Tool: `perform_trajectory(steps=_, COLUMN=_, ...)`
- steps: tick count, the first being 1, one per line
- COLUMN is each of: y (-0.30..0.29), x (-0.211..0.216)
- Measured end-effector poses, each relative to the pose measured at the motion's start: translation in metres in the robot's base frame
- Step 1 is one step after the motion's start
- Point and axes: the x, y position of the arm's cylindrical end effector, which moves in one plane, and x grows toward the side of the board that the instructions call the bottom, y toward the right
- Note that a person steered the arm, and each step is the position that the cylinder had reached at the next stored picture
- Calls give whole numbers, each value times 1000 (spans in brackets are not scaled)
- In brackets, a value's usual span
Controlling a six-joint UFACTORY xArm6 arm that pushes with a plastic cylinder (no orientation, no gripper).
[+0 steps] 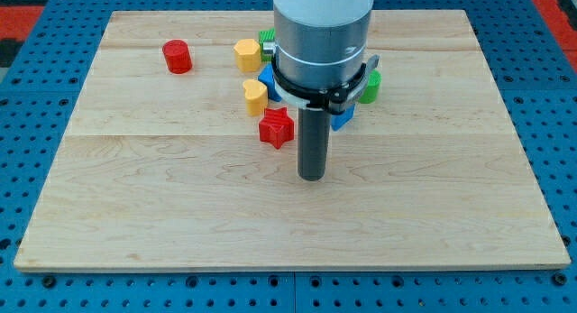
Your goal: Move the red star towards the yellow heart
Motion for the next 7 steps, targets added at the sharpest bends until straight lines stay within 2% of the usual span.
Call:
perform_trajectory(steps=1, y=0, x=-19)
perform_trajectory(steps=3, y=3, x=-28)
perform_trajectory(steps=4, y=34, x=-31)
perform_trajectory(steps=5, y=36, x=-40)
perform_trajectory(steps=7, y=3, x=-47)
